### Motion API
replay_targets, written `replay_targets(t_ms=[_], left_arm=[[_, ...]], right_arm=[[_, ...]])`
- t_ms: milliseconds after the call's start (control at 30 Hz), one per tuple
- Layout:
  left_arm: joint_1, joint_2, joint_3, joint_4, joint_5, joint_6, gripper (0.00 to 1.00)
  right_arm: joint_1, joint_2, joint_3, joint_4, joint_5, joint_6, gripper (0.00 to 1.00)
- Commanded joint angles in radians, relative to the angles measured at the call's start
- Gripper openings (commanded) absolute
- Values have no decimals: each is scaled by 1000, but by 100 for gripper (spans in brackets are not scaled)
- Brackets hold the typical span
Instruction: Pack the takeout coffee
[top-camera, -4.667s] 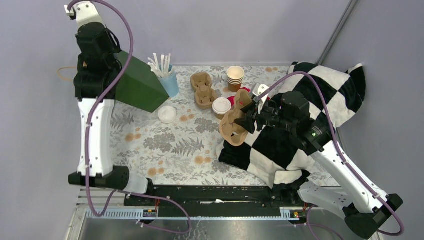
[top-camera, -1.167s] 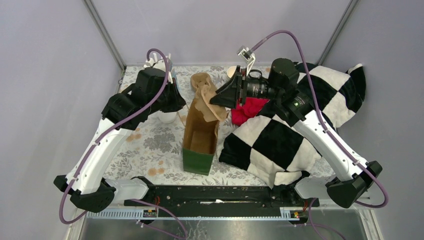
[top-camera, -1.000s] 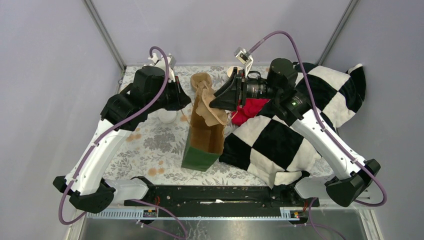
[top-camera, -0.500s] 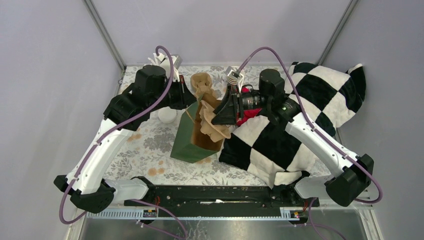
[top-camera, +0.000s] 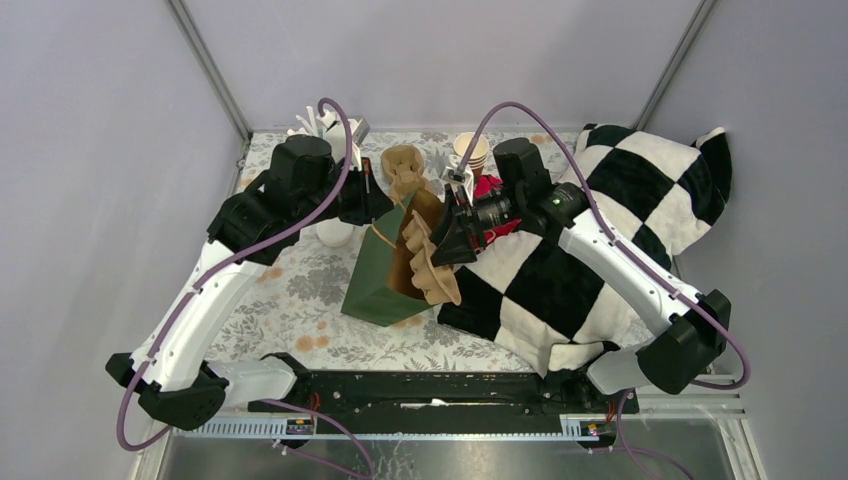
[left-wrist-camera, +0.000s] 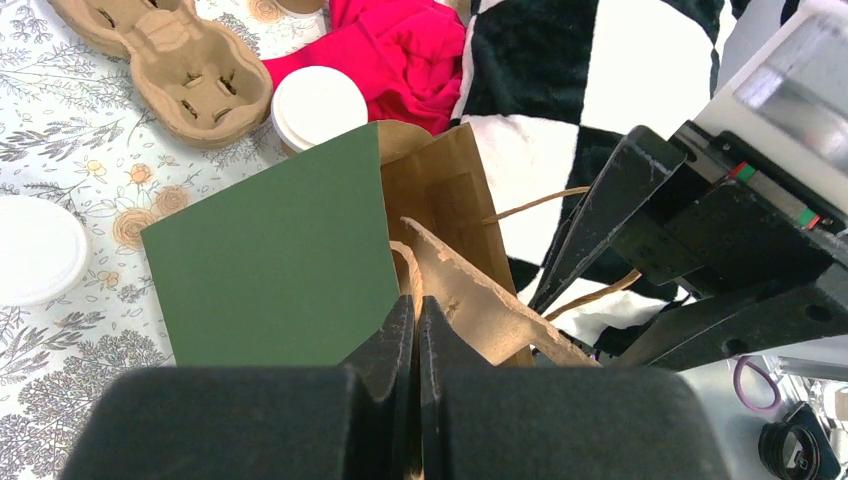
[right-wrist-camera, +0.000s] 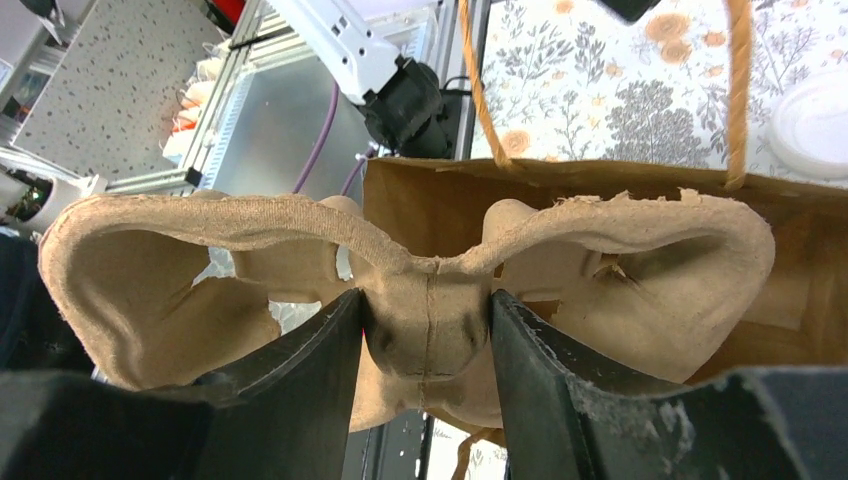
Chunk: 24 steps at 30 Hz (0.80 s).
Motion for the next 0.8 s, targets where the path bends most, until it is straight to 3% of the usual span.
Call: replay_targets(t_ms=[0,233,567,767], left_arm=[[4,4,22,45,19,27,0],[4,14,24,40,63,69,0],[4,34,23,33,140,84,0],[4,46,37,33,123,82,0]], right_arm=[[7,-43,29,-121,6,-141,55],[6,-8,73,-205,105,-208,55],[0,161,305,-453,243,-408,53],[0,171,303,-494,273,-434,53]])
